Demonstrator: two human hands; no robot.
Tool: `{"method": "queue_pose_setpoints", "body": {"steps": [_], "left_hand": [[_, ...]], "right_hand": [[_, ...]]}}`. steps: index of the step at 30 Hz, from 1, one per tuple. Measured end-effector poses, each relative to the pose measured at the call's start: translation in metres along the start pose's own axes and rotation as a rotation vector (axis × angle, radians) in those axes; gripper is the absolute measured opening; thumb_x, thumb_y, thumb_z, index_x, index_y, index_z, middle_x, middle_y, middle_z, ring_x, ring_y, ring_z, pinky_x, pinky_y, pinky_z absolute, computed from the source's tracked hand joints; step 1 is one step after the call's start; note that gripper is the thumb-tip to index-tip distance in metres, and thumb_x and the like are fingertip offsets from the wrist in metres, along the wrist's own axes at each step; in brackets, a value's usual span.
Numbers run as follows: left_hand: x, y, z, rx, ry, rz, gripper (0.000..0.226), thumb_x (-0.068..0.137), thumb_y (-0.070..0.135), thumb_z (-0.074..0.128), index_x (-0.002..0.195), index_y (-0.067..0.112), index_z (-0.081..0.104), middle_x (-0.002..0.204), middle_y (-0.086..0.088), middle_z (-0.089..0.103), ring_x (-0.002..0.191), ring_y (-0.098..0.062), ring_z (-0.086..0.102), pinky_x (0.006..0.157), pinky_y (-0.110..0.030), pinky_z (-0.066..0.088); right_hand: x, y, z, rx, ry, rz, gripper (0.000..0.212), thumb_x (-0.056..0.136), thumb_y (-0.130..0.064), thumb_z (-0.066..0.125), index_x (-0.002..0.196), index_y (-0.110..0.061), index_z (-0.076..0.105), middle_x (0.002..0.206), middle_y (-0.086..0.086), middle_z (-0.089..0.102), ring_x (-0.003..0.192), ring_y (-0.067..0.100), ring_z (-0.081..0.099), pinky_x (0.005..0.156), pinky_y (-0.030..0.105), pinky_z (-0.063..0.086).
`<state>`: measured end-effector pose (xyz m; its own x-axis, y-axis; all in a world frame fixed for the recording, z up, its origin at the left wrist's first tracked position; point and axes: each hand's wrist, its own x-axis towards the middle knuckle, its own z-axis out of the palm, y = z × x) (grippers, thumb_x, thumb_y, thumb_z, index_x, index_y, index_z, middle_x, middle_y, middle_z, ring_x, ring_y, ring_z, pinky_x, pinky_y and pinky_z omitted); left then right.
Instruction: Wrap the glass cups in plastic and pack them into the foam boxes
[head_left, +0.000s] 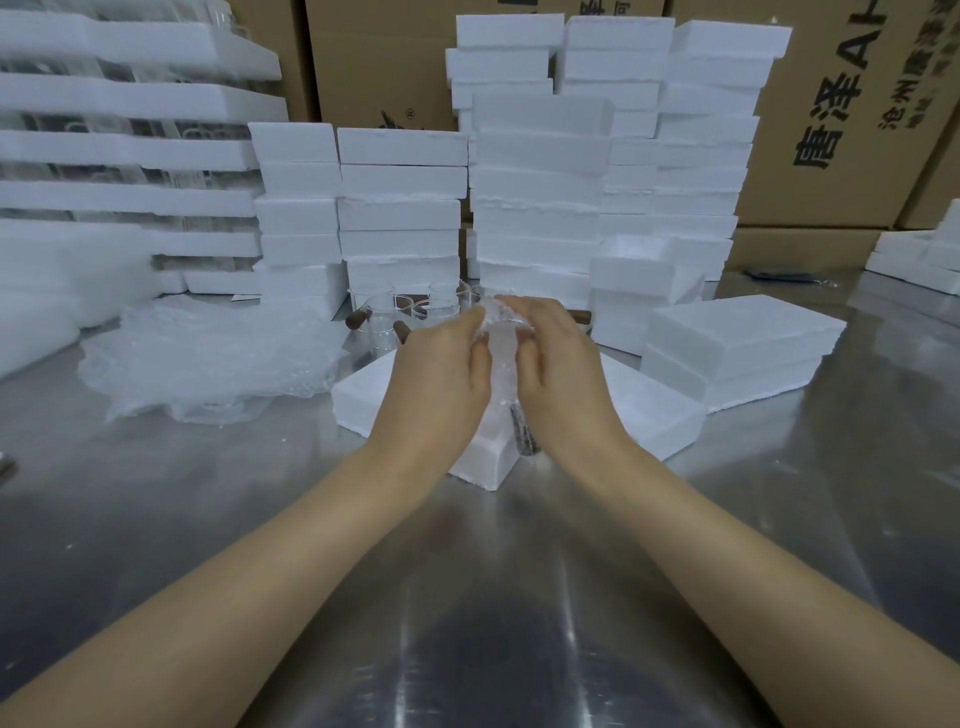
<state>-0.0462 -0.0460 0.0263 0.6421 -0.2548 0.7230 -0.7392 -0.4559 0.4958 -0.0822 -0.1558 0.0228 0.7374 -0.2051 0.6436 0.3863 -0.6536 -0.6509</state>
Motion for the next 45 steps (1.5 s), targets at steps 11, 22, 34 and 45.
{"method": "queue_pose_setpoints", "body": {"steps": [11,22,34,45], "left_hand": [[0.005,0.004,-0.01,-0.075,-0.054,0.156,0.022,0.098,0.028,0.054,0.103,0.019,0.073,0.055,0.006,0.047,0.057,-0.004,0.042,0.055,-0.009,0.031],[0.016,-0.011,-0.025,-0.015,0.017,0.081,0.022,0.093,0.011,0.056,0.077,0.005,0.071,0.059,-0.009,0.059,0.059,-0.028,0.048,0.059,-0.037,0.041],[0.038,-0.064,-0.056,0.273,0.054,-0.429,0.008,0.077,0.009,0.061,0.077,0.001,0.064,0.077,-0.019,0.066,0.079,-0.038,0.061,0.066,-0.04,0.052],[0.038,-0.066,-0.056,0.451,-0.248,-0.622,0.004,0.081,0.008,0.061,0.077,0.009,0.059,0.06,-0.003,0.066,0.086,-0.027,0.065,0.062,-0.026,0.038]], "right_hand": [[0.003,0.002,-0.002,-0.043,0.048,0.01,0.043,0.088,0.006,0.041,0.123,-0.009,0.061,0.121,0.004,0.061,0.105,0.004,0.051,0.088,0.002,0.033],[0.004,0.001,-0.006,0.064,-0.119,-0.025,0.037,0.101,-0.031,0.041,0.13,-0.013,0.056,0.129,-0.002,0.054,0.118,0.003,0.049,0.103,0.02,0.038],[0.001,0.017,-0.009,-0.208,-0.595,0.078,0.038,0.075,0.007,0.044,0.08,-0.016,0.073,0.12,-0.006,0.06,0.106,0.008,0.054,0.079,0.003,0.036],[0.001,0.017,-0.007,-0.292,-0.603,-0.035,0.031,0.075,0.001,0.05,0.081,-0.02,0.072,0.095,-0.009,0.064,0.093,0.01,0.058,0.088,0.028,0.046]]}}
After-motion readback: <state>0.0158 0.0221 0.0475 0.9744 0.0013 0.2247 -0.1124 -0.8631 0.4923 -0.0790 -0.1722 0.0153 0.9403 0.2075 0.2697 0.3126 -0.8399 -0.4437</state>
